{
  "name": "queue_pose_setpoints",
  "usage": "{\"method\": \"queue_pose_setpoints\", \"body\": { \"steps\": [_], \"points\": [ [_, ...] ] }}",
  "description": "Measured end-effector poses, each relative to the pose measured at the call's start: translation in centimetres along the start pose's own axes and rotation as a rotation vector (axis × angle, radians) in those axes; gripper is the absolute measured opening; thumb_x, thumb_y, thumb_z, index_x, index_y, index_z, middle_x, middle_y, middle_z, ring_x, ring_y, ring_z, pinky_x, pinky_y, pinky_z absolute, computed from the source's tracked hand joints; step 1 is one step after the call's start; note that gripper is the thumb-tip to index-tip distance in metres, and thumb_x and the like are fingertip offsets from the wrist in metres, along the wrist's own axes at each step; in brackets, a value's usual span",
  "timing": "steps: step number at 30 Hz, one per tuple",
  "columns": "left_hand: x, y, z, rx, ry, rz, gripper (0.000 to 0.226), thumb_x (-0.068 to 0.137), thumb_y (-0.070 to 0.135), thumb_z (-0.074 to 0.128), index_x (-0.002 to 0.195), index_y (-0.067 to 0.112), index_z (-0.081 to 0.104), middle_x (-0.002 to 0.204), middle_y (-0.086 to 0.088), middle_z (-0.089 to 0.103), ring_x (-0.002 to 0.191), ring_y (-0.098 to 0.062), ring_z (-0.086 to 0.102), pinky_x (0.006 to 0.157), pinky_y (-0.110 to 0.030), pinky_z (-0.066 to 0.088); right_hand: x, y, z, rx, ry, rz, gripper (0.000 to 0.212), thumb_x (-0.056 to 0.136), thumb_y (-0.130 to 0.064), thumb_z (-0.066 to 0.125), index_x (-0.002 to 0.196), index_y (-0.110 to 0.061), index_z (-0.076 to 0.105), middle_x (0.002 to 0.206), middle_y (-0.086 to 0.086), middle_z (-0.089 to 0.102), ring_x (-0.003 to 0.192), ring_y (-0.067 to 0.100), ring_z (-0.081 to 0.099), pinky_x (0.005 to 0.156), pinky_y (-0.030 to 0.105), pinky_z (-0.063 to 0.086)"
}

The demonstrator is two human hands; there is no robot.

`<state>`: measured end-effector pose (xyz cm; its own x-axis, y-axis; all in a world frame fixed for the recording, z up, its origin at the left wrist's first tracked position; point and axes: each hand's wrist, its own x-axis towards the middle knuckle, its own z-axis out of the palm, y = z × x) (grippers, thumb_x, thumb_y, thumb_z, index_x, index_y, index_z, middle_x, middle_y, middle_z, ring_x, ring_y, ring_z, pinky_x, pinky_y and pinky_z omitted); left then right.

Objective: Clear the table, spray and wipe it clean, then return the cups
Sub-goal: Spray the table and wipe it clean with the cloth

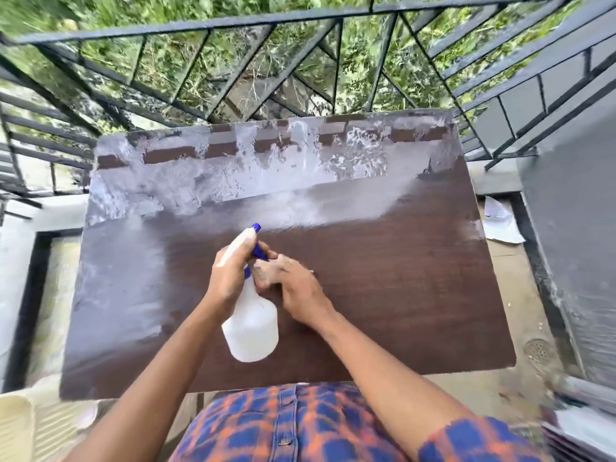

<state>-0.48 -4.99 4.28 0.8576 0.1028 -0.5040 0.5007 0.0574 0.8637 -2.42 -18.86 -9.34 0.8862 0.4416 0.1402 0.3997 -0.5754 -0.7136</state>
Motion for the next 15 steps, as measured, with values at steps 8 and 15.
{"method": "queue_pose_setpoints", "body": {
  "steps": [8,15],
  "points": [
    [-1.0,0.1,-6.0,0.099,-0.019,0.082,0.042,0.108,0.027,0.045,0.088,-0.005,0.064,0.100,-0.031,0.068,0.049,-0.010,0.058,0.047,-0.026,0.047,-2.0,8.6,-8.9,-0.318,0.548,0.693,0.058,0.079,0.005,0.041,0.133,0.001,0.062,0.137,0.024,0.060,0.127,0.044,0.054,0.112,0.044,0.037],
    [-1.1,-1.2,-11.5,0.061,-0.006,0.072,0.049,0.105,0.038,0.050,0.083,-0.003,0.066,0.094,-0.023,0.071,0.062,-0.030,0.061,0.045,-0.033,0.047,-1.4,-5.6,7.0,-0.174,0.167,0.345,0.052,0.085,0.001,0.047,0.133,-0.011,0.065,0.143,0.010,0.059,0.135,0.030,0.051,0.113,0.044,0.040]
  ]
}}
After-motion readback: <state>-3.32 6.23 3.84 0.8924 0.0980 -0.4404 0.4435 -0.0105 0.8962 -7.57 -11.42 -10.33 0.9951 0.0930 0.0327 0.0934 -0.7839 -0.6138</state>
